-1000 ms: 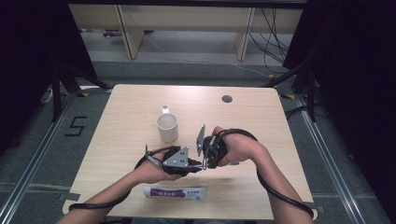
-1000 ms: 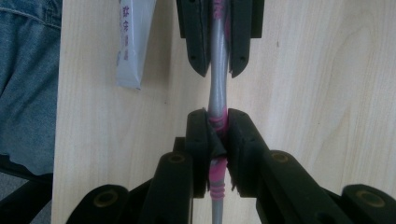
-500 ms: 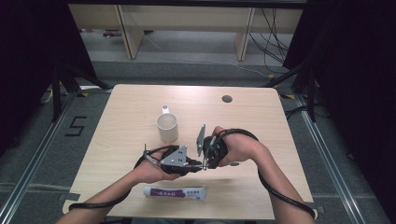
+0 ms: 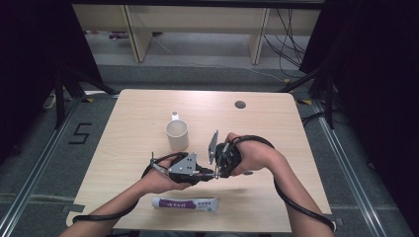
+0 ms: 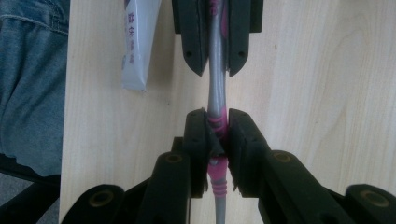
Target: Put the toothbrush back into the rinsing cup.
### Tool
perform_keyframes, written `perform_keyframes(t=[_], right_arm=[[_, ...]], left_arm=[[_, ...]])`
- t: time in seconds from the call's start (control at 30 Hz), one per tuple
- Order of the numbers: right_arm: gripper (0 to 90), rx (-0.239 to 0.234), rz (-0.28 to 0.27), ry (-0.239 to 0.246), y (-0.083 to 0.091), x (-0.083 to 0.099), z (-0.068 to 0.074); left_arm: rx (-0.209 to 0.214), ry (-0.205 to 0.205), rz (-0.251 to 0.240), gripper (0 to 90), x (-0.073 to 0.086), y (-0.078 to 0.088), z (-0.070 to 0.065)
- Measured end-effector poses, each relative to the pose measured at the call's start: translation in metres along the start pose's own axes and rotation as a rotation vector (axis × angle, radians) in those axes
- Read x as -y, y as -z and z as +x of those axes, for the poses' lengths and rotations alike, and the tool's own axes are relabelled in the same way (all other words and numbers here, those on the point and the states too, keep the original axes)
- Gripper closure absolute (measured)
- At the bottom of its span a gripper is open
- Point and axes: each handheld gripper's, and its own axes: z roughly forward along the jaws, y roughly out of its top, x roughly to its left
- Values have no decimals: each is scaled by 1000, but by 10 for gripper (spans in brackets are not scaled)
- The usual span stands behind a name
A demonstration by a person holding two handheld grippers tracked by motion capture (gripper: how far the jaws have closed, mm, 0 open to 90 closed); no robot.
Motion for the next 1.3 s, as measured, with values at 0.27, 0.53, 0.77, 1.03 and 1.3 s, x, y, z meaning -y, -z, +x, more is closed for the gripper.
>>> perform_keyframes(t=[0.27,0.53,0.77,1.03,1.3], right_arm=[[770,-6,4,-22,2,0,2],[714,-1,-14,-17,1,1,0],[587,58,-139,-79,10,13,-4],[454,204,-481,-328,22,43,0],[445,336,-872,-554,11,69,24]], left_arm=[[-1,7,-8,783,0,0,1],[-15,19,-13,783,1,1,2],[-59,29,-20,783,6,8,7],[-160,84,-79,783,15,20,9],[-318,154,-162,783,22,35,12]])
